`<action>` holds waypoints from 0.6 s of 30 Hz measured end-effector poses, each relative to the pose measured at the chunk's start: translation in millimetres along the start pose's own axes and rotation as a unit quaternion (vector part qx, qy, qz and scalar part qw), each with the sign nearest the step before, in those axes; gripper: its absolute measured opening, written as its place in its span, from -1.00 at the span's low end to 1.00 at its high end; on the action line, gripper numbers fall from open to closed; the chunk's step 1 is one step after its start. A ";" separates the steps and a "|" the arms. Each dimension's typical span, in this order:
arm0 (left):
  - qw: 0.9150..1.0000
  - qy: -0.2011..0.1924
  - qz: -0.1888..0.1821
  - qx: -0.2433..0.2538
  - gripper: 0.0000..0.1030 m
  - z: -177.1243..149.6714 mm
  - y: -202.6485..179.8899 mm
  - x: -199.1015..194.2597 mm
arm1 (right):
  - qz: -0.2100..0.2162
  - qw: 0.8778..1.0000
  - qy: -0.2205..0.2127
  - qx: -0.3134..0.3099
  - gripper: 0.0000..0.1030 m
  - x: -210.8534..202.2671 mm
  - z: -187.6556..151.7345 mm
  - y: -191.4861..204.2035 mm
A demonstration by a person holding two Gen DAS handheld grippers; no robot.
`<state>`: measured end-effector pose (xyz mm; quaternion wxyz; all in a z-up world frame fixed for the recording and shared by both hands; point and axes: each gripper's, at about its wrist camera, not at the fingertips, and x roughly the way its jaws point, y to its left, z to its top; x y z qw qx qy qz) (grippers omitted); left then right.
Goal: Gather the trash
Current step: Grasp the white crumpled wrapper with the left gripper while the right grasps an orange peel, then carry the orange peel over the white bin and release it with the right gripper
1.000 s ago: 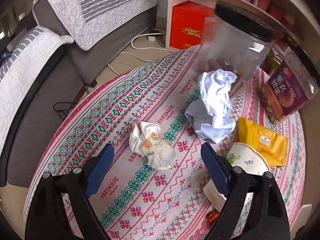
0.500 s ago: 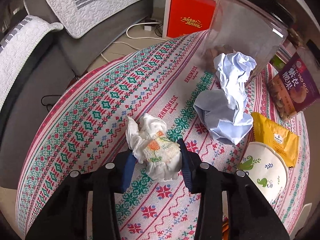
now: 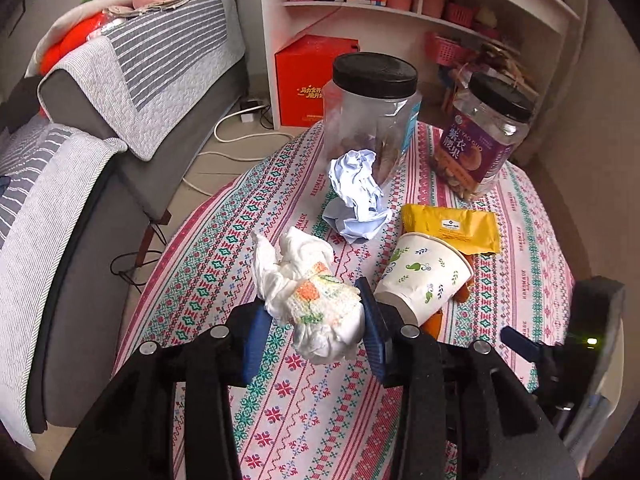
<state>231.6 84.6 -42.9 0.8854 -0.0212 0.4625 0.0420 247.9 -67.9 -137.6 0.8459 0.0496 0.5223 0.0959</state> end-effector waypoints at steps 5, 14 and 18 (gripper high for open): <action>1.000 -0.007 0.004 0.000 -0.20 1.7 8.6 -4.7 | -0.023 1.000 -0.001 -0.012 0.58 22.6 0.6 18.5; 1.000 -0.005 -0.005 -0.012 -0.20 0.0 14.9 -11.6 | 0.039 0.999 0.008 0.020 -0.71 5.7 1.2 -4.8; 1.000 -0.013 -0.008 -0.016 -0.20 -2.4 18.2 -23.0 | 0.054 0.998 0.000 0.017 -0.72 -25.4 -9.0 -21.4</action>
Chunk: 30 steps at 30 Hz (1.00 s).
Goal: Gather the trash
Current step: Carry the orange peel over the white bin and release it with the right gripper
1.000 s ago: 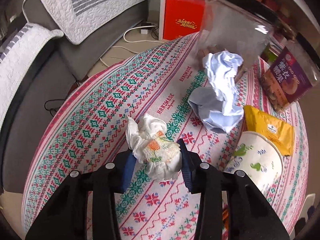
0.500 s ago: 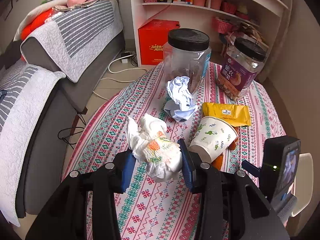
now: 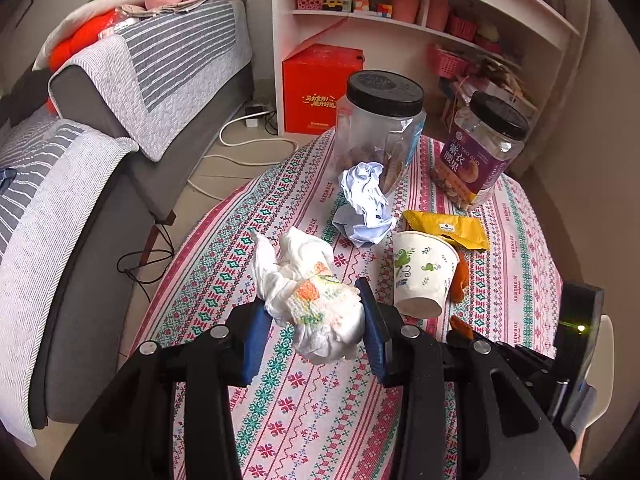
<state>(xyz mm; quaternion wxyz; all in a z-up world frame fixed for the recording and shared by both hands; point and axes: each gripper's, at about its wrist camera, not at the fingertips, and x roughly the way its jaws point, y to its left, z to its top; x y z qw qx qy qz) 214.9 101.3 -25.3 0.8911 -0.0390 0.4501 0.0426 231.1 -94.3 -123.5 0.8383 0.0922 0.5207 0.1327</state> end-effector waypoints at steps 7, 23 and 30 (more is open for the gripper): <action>1.000 -0.013 -0.013 -0.001 -0.20 -11.2 -3.4 -20.7 | 0.004 0.999 -0.047 -0.021 -0.72 -67.2 1.6 -13.9; 0.998 -0.040 -0.050 0.016 -0.20 -32.4 -57.2 -50.1 | -0.026 0.987 -0.155 -0.015 -0.71 -142.3 -11.4 -50.1; 0.995 -0.059 -0.061 0.043 -0.20 -34.8 -93.6 -58.8 | -0.055 0.982 -0.182 -0.008 -0.71 -165.0 -17.0 -71.0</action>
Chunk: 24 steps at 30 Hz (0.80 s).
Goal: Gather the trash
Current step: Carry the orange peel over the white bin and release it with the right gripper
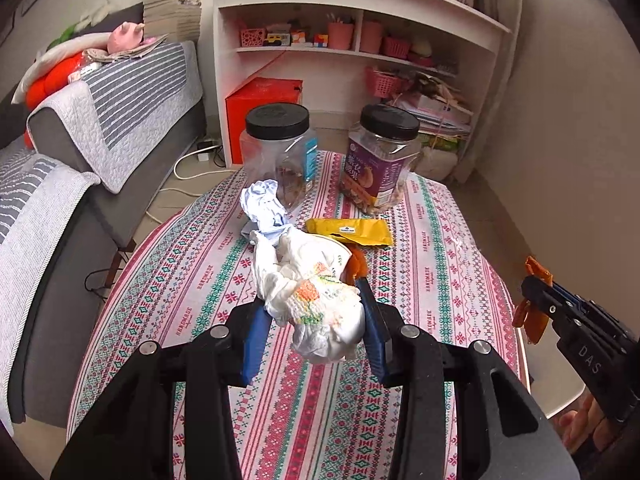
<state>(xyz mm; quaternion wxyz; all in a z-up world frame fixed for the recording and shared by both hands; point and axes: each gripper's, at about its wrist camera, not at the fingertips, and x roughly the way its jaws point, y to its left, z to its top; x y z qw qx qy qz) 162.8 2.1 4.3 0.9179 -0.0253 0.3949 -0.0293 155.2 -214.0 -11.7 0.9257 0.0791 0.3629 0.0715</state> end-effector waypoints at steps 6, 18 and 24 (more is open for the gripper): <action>1.000 -0.006 -0.014 0.017 -0.20 -0.6 -26.8 -3.1 | -0.023 1.000 -0.007 0.007 -0.71 -16.9 -3.6 -24.6; 0.997 -0.013 -0.042 0.067 -0.19 -6.8 -88.1 -4.2 | -0.076 0.997 -0.015 0.023 -0.71 -43.6 -9.5 -71.3; 0.995 -0.008 -0.057 0.086 -0.19 -12.7 -115.4 -1.8 | -0.105 0.994 -0.015 0.033 -0.71 -55.9 -15.7 -100.8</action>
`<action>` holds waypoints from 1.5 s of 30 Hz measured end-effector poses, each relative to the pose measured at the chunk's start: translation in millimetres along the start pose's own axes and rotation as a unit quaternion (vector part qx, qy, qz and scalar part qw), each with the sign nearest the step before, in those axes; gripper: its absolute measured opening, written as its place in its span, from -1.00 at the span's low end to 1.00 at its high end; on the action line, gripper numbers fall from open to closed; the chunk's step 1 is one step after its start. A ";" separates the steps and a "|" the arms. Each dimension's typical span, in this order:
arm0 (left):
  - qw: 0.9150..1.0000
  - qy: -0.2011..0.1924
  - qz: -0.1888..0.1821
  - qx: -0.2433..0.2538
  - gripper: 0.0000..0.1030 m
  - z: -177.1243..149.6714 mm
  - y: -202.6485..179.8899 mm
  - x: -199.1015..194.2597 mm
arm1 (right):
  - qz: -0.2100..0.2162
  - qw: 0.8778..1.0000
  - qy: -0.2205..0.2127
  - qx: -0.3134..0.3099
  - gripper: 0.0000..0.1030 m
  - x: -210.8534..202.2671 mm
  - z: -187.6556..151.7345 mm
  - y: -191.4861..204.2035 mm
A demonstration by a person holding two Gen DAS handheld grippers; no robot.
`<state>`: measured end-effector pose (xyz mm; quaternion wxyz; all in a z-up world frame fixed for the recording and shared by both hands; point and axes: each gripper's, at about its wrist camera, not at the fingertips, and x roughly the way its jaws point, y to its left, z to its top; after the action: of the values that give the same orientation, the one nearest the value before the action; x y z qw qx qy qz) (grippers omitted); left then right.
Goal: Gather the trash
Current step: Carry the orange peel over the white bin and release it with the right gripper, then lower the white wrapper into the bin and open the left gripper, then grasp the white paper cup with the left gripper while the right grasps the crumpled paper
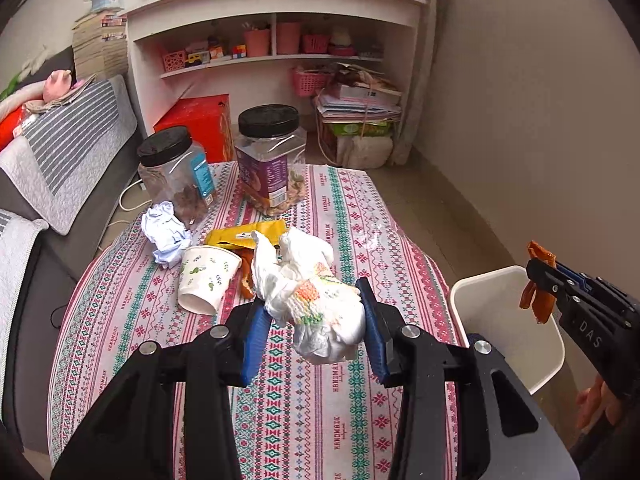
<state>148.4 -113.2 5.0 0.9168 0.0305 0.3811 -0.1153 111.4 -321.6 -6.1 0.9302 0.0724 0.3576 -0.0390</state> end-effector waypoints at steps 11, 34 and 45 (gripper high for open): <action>0.998 0.009 -0.030 0.051 -0.19 -10.2 -63.3 6.9 | -0.066 0.996 0.017 0.051 -0.70 -8.0 -10.0 -75.8; 0.985 0.053 -0.127 0.102 -0.17 -16.5 -196.3 38.4 | -0.170 0.970 0.004 0.172 0.50 -51.7 -37.9 -172.5; 0.985 0.058 -0.135 0.094 0.07 -9.1 -198.9 42.3 | -0.177 0.967 -0.002 0.182 0.64 -54.5 -36.4 -172.4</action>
<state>124.3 -313.1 -25.0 0.8624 0.0711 0.4213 -0.2715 25.6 -484.6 -14.7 0.8804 0.1761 0.3498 -0.2674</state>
